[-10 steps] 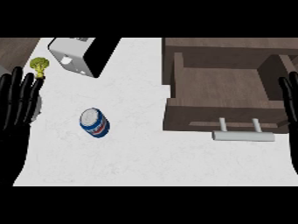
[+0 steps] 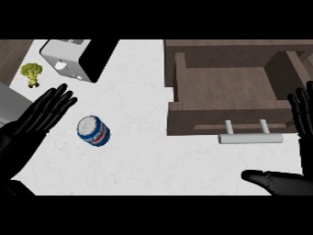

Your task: Pick up the can, place it into the drawer and close the drawer

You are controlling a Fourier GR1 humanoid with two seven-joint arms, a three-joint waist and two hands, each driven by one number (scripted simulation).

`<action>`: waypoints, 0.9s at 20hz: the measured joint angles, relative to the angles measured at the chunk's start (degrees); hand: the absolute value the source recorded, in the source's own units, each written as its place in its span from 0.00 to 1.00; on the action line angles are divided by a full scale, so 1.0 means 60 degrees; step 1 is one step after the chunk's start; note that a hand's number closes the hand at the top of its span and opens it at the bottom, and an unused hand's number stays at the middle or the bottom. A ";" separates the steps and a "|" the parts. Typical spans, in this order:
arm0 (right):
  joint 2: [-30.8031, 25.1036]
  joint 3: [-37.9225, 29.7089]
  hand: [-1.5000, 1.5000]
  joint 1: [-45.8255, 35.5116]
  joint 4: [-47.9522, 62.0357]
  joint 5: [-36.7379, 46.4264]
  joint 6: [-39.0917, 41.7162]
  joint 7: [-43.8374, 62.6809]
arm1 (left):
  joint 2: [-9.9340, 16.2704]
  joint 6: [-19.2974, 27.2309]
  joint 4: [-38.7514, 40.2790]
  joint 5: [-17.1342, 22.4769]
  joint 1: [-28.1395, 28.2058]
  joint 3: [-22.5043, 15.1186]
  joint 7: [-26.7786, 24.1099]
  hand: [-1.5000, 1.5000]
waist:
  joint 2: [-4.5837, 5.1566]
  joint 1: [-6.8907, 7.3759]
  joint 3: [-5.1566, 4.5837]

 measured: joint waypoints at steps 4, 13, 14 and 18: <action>-0.0020 -0.0342 0.00 0.0621 -0.0207 -0.0120 -0.0122 0.0433 | 0.1029 -0.1194 0.0650 0.1329 -0.0102 0.0626 0.0575 0.00 | -0.0039 0.0046 0.0015; -0.0314 -0.1562 0.00 0.1785 -0.0554 -0.1179 0.0682 0.0230 | 0.2335 -0.3046 0.1602 0.3291 0.0014 0.2095 0.1205 0.00 | -0.0073 0.0136 0.0024; -0.0322 -0.1665 0.00 0.1809 -0.0591 -0.1225 0.0712 0.0303 | 0.2397 -0.3058 0.1614 0.3465 -0.0058 0.2183 0.1370 0.00 | -0.0073 0.0139 0.0025; -0.0510 -0.2304 0.00 0.2260 -0.0720 -0.1793 0.1306 0.0155 | 0.2628 -0.3338 0.2023 0.4020 -0.0154 0.2570 0.1670 0.00 | -0.0075 0.0132 0.0026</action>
